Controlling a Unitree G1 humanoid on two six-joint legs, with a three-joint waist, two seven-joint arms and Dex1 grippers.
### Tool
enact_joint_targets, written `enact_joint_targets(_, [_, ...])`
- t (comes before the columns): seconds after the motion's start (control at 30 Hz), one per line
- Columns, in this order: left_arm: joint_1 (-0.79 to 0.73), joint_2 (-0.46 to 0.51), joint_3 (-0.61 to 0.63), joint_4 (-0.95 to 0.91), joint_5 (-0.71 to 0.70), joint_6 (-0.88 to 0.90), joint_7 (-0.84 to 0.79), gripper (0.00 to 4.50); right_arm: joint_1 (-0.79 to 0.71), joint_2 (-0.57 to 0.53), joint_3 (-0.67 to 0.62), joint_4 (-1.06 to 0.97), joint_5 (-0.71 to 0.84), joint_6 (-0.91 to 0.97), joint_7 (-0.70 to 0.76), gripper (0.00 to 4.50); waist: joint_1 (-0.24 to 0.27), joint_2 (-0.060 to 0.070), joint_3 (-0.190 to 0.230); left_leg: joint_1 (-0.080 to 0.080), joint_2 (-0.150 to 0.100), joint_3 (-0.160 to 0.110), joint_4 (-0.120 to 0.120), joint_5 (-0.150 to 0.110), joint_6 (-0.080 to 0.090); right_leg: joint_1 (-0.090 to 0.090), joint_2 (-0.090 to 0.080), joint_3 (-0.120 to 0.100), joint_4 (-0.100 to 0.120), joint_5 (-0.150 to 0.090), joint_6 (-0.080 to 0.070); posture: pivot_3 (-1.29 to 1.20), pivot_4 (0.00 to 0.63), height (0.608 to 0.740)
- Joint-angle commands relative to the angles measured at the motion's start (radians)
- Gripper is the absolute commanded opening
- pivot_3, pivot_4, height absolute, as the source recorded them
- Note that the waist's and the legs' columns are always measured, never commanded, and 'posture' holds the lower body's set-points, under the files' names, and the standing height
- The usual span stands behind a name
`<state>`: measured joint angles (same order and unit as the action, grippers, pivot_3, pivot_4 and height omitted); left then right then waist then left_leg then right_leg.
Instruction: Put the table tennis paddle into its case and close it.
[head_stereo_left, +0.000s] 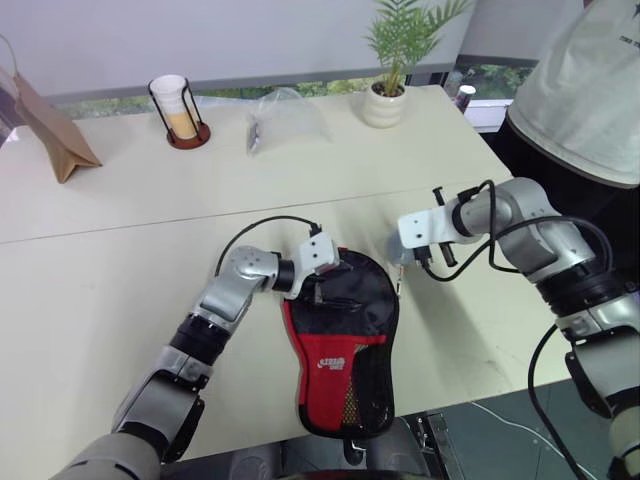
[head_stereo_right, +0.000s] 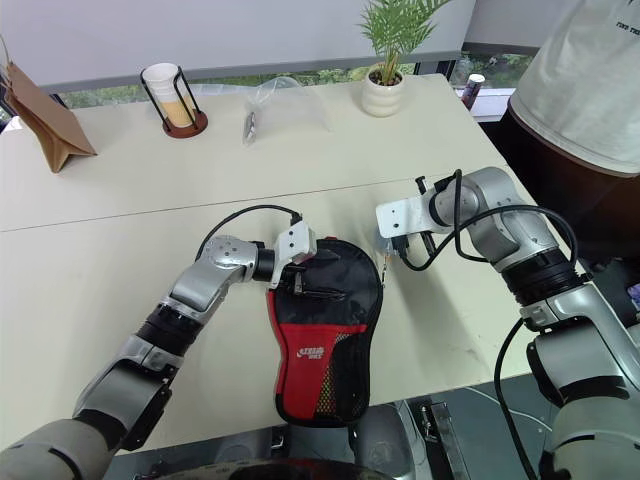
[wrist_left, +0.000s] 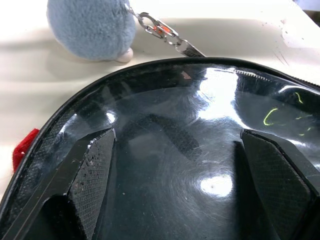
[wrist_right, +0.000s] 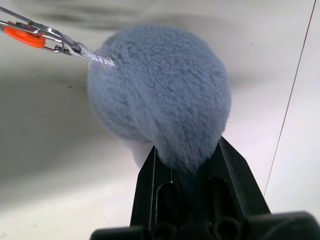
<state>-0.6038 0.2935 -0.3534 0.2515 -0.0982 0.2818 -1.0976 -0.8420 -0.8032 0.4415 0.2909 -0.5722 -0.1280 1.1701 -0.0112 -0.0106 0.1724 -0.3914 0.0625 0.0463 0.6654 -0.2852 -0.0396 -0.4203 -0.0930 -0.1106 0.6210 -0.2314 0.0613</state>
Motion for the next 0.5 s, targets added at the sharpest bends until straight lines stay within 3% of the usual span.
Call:
enact_joint_targets(0.03, [-0.021,-0.012,0.017,-0.016,-0.018,0.004,0.009,4.18,-0.045,0.015,-0.025,0.013,0.003,0.013,-0.029,0.04,-0.001,0.000,0.000,0.000,0.000,0.000,0.000,0.000,0.000,0.000,0.000,0.000,0.000,0.000,0.000,0.00,0.150,0.740])
enact_joint_targets(0.37, [-0.058,-0.033,0.056,-0.043,-0.079,0.040,-0.006,4.18,-0.208,0.085,0.009,0.247,-0.069,-0.041,-0.188,0.04,-0.002,0.001,0.005,-0.001,0.001,0.003,0.000,0.001,0.001,-0.007,0.002,0.004,0.008,0.002,-0.004,0.00,0.150,0.740])
enact_joint_targets(0.5, [-0.048,-0.015,0.017,-0.064,-0.074,0.034,-0.048,4.18,-0.191,0.080,0.010,0.241,-0.044,-0.041,-0.143,0.04,0.000,0.001,0.005,-0.001,0.001,0.003,0.000,0.001,0.001,-0.007,0.002,0.005,0.008,0.002,-0.004,0.00,0.150,0.740])
